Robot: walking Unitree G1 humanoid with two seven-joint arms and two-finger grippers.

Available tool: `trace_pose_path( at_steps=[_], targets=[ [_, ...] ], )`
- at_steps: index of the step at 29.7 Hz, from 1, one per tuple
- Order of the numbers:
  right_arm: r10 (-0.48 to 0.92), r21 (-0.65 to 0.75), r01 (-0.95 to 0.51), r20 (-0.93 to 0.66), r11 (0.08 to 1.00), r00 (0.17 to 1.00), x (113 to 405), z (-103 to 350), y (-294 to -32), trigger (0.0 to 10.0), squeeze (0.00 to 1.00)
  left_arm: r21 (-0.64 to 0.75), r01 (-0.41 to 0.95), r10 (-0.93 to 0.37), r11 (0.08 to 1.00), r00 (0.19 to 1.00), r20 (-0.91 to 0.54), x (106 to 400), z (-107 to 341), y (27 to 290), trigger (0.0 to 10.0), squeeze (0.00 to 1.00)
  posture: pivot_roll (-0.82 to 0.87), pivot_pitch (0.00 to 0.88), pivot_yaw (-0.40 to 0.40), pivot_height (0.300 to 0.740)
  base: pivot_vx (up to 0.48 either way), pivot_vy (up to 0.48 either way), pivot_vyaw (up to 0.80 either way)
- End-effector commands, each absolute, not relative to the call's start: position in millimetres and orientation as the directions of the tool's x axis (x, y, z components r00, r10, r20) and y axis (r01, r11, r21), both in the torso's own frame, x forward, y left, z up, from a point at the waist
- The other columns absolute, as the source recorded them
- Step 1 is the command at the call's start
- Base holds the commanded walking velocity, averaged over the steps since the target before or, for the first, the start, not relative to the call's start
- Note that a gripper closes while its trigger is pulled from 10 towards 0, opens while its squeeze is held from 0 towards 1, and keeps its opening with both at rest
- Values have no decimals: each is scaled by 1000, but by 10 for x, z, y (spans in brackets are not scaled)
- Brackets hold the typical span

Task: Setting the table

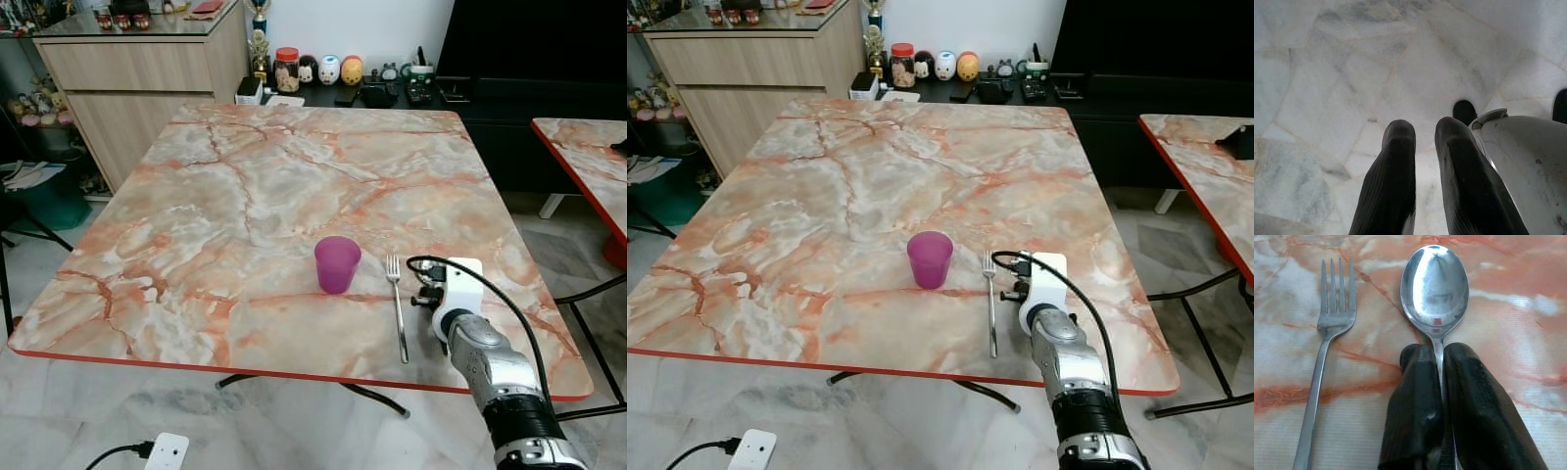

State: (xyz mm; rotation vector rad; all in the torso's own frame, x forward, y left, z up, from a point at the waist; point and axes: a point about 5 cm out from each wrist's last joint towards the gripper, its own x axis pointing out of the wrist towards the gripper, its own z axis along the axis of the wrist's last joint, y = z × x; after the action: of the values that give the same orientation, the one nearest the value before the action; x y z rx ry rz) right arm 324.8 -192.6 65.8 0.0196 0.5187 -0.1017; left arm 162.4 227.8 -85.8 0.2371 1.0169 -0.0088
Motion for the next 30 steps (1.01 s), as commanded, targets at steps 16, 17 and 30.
trace_pose_path(
  at_steps=[16, 17, 30],
  targets=[
    [-284, -148, 244, -408, 959, 868, 3104, 739, -2213, 8824, 0, 202, 120, 112, 972, 515, -850, 1573, -875, 2299, 10000, 0, 19, 0, -17, 740, 0, 0, 0],
    [-288, -153, 247, -393, 957, 873, 3081, 760, -2223, 10000, 0, 202, 120, 112, 972, 516, -849, 1576, -874, 2298, 10000, 0, 19, 0, -16, 740, 0, 0, 0],
    [-237, -104, 233, -27, 967, 971, 2950, 1297, -2159, 10000, 0, 205, 131, 108, 970, 522, -846, 1586, -868, 2303, 10000, 0, -7, 0, -3, 740, 0, 0, 0]
  ],
)
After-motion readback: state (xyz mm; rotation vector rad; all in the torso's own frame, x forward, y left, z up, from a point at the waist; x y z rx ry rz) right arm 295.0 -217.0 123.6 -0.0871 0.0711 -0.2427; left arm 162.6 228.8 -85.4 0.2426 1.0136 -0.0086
